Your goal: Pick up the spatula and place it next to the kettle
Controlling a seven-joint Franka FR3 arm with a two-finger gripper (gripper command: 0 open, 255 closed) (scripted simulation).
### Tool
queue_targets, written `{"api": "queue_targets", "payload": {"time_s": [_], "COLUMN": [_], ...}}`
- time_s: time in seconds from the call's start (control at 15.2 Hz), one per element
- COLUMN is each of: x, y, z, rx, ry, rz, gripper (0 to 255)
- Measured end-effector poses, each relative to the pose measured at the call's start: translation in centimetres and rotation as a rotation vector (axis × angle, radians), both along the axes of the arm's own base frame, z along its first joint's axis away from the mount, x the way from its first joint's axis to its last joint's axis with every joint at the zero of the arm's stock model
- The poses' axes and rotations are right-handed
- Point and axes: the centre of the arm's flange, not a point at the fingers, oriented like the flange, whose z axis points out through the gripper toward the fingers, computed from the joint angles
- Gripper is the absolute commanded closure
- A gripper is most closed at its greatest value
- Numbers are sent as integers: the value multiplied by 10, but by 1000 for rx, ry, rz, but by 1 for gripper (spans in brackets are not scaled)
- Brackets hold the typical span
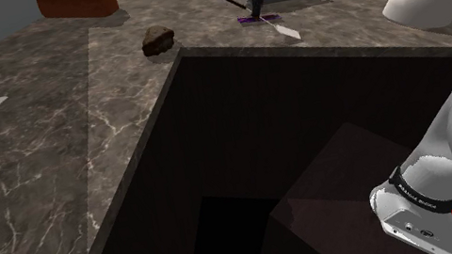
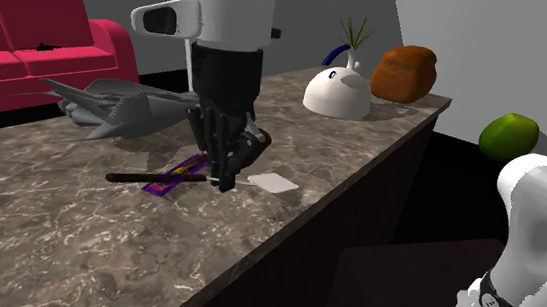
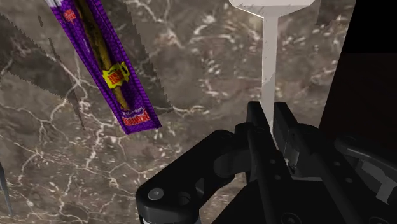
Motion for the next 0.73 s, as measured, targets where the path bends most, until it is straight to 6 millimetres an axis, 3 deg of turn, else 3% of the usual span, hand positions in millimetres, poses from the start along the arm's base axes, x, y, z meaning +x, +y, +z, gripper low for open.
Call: {"api": "queue_targets", "payload": {"time_s": [0.73], "x": [-1], "y": [-1], "z": [58], "rx": [0], "ry": [0], "rz": [0], "gripper": [255]}}
